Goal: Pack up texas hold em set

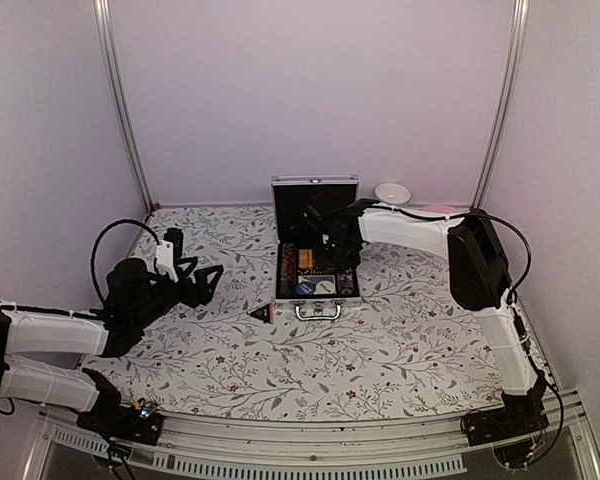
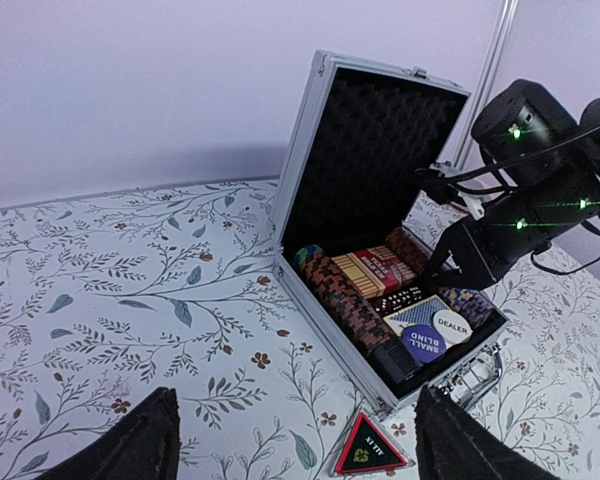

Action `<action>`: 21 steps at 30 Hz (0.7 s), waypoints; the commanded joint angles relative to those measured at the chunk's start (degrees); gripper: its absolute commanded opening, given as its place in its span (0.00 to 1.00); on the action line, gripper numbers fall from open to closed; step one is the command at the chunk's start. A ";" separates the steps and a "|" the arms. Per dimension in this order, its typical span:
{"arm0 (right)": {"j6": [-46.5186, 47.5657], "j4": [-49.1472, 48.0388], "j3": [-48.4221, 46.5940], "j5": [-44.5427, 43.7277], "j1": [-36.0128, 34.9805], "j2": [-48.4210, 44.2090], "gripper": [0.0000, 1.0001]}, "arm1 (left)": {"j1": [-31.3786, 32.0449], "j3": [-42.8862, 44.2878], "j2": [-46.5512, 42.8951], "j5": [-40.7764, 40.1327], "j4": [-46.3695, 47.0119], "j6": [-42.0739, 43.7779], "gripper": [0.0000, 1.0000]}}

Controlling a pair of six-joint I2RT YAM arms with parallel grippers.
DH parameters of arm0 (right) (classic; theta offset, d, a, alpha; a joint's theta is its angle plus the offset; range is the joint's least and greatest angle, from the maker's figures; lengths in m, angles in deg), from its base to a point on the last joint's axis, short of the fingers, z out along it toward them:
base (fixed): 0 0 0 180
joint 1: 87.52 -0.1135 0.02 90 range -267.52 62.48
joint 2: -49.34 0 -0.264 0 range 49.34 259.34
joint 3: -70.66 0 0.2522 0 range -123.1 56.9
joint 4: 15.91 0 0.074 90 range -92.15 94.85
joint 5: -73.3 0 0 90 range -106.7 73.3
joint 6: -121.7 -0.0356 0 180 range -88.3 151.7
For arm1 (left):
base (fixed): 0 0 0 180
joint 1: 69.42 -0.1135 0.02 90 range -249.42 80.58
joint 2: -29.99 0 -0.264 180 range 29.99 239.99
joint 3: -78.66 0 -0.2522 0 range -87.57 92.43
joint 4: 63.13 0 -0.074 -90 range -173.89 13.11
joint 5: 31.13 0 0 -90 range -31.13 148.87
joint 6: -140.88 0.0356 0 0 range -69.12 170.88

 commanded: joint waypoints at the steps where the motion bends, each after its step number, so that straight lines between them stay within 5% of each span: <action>1: 0.58 -0.99 -1.53 -0.48 0.77 2.41 0.14 | -0.75 -0.23 0.23 -0.37 0.57 0.30 0.81; 21: 0.65 -1.12 -3.02 -0.99 0.98 1.67 0.15 | -0.76 -0.19 0.49 -0.19 0.65 0.25 0.81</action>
